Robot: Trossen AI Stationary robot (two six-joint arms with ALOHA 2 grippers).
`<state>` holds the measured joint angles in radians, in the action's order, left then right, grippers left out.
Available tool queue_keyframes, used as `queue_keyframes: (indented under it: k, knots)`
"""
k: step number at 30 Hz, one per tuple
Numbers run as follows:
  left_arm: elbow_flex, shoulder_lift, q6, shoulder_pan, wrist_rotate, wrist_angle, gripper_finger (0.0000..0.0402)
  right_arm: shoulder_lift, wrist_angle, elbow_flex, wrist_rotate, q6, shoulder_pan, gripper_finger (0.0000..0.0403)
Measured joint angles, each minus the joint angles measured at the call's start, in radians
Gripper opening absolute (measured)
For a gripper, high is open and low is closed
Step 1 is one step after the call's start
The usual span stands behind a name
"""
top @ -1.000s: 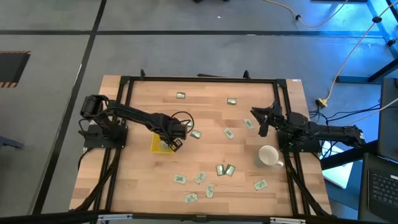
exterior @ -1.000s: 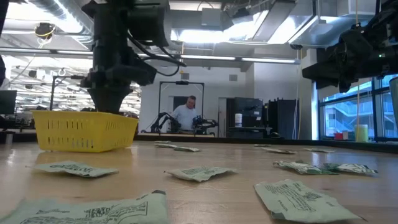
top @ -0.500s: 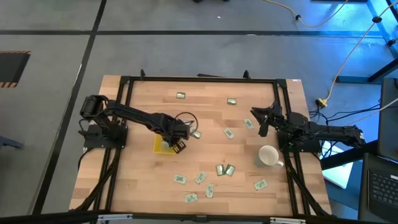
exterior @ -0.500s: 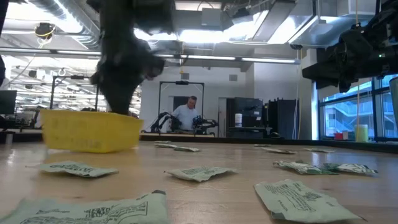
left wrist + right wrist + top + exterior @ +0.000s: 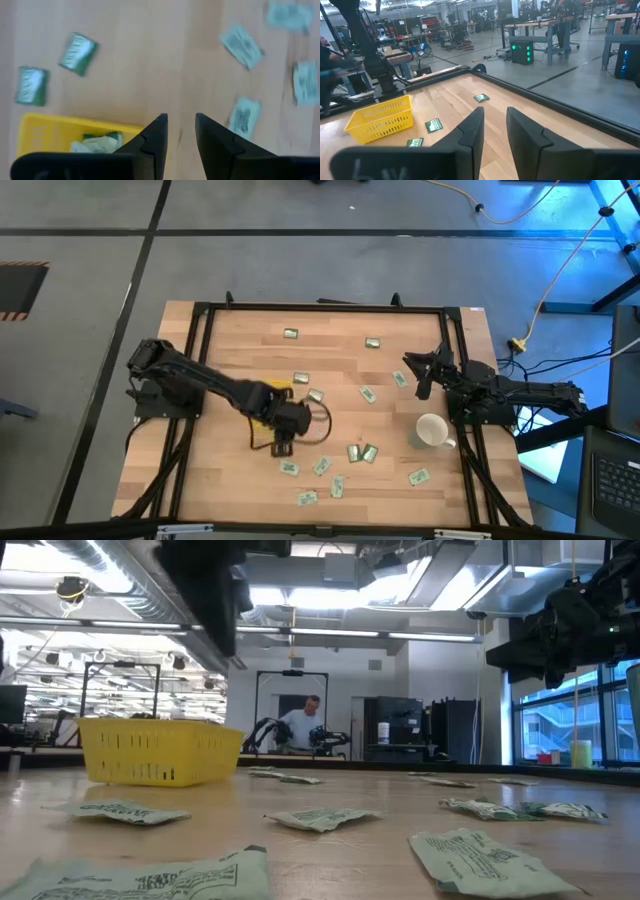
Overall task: Pick and place Stevia / Truvia into bins
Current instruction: Put the white packet into the yellow bin
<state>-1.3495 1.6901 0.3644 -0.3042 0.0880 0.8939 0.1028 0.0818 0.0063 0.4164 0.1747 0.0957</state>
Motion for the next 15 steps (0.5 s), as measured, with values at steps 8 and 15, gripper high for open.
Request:
queue_keyframes:
  k: [8,15]
  knots:
    - [0.0,0.152,-0.015,-0.109,-0.069,-0.007,0.0093,0.0,0.0,0.0,0.0,0.0,0.0,0.0087]
    - [0.001,0.281,0.05,-0.142,-0.126,-0.041,0.0093,0.0,0.0,0.0,0.0,0.001,0.0,0.0087]
